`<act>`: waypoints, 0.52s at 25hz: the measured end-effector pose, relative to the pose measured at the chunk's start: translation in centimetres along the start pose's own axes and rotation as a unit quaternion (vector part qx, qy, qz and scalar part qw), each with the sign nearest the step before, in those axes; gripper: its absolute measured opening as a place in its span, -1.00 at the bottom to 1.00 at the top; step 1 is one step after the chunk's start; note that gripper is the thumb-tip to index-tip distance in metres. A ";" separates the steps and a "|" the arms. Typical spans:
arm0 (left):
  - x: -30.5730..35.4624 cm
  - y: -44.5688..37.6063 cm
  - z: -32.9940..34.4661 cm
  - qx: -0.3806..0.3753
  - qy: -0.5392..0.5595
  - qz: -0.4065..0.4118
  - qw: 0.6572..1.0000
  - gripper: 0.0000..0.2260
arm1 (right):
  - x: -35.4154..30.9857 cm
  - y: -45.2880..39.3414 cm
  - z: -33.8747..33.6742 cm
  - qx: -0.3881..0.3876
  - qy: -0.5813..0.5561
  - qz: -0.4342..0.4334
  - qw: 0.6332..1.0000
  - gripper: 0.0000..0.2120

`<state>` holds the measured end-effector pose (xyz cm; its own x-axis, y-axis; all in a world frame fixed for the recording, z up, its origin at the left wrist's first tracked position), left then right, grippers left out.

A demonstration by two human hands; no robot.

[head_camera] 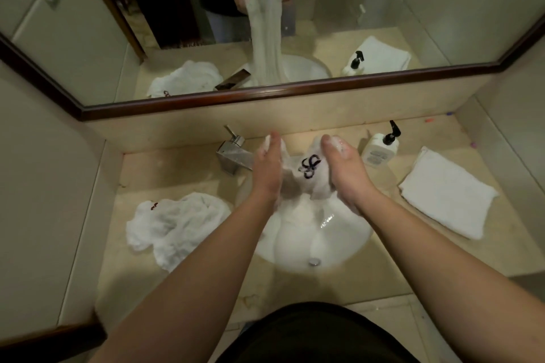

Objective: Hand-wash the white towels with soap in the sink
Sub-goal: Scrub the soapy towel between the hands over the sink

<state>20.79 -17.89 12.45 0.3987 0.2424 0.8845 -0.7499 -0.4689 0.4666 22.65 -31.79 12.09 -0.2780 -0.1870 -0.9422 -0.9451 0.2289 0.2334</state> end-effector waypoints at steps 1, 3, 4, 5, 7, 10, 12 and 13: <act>-0.3 0.1 0.4 -0.022 0.004 -0.020 1.000 -0.50 | -0.1 0.5 0.9 0.005 -0.026 0.003 1.000 -0.69; -1.2 0.3 1.2 -0.018 0.008 -0.026 0.999 -0.40 | -0.7 1.2 2.8 0.057 -0.084 0.010 0.995 -0.73; -1.1 0.9 1.7 -0.004 0.023 -0.031 0.999 -0.43 | -1.2 1.3 3.6 0.094 -0.115 0.023 0.989 -0.72; -1.4 1.0 2.1 0.022 0.033 -0.036 0.999 -0.53 | -1.8 1.1 4.2 0.125 -0.120 0.030 0.984 -0.68; -1.6 0.9 2.3 0.071 0.014 -0.061 0.995 -0.61 | -2.3 0.6 4.8 0.134 -0.050 0.000 0.990 -0.59; -1.2 -1.6 0.9 0.083 0.067 -0.132 0.986 -0.53 | -2.3 1.7 5.9 0.049 0.069 -0.049 0.995 -0.54; -1.4 -2.9 0.2 0.055 0.094 -0.168 0.980 -0.45 | -2.0 2.3 6.4 0.030 0.078 -0.040 0.996 -0.53; -1.7 -2.8 0.3 0.039 0.058 -0.149 0.986 -0.45 | -2.1 1.7 6.4 0.051 0.082 -0.031 0.995 -0.53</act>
<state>22.35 -17.20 9.68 0.5286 0.4738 0.7044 -0.5635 -0.4247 0.7086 22.73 -24.87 12.89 -0.2524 -0.3546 -0.9003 -0.9409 0.3071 0.1428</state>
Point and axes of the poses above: each hand's wrist, its own y-axis away from the middle knuckle, its own z-axis out of the palm, x = y × z, the point moved 2 cm from there along -y, towards the middle knuckle, and after that the axes turned 13 degrees about x, right-handed, at the moved point
